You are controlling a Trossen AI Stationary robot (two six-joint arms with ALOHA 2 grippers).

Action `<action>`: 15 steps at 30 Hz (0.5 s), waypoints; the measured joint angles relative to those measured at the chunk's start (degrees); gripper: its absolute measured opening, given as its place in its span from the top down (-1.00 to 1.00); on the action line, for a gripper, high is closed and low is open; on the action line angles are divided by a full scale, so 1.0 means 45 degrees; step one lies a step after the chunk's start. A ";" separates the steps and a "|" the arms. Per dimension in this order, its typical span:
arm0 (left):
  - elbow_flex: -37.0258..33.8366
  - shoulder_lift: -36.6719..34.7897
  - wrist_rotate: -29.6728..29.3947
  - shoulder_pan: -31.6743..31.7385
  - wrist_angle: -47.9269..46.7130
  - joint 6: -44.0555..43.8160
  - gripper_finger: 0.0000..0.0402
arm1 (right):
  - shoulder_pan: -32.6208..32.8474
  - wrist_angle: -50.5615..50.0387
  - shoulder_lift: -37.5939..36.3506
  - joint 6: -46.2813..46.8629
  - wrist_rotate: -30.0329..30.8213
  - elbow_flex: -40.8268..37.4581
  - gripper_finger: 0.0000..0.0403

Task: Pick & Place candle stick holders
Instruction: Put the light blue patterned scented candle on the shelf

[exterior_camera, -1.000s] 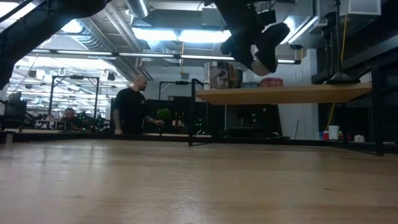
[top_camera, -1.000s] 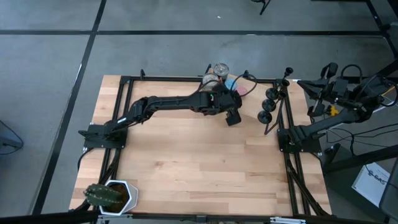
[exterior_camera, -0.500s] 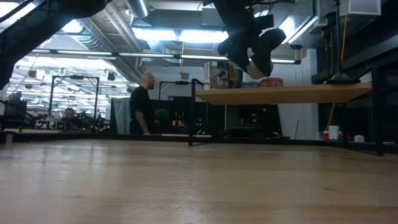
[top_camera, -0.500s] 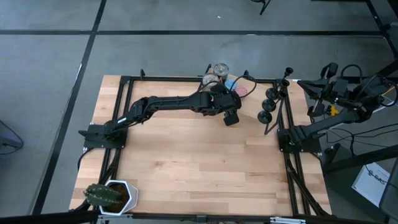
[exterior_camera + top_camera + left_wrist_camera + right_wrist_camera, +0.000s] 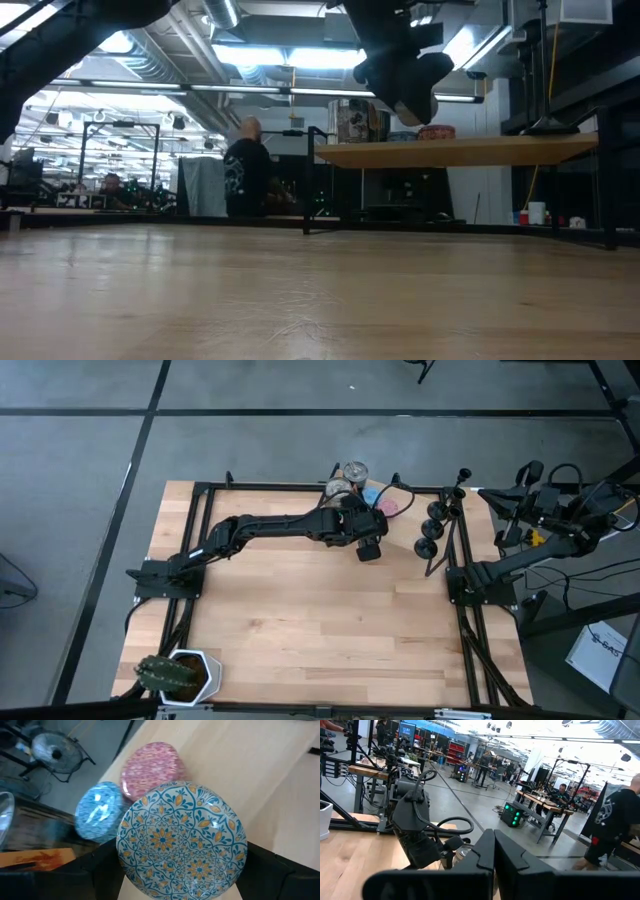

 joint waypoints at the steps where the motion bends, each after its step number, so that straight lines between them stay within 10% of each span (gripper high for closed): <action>1: 0.0000 0.0000 -0.0113 0.0005 0.0005 0.0042 -0.49 | 0.0004 -0.0001 0.0000 0.0002 0.0000 0.0003 0.97; 15: 0.0000 0.0000 0.0282 0.0005 -0.0005 0.0137 -0.50 | 0.0003 -0.0005 0.0000 0.0000 0.0003 0.0003 0.97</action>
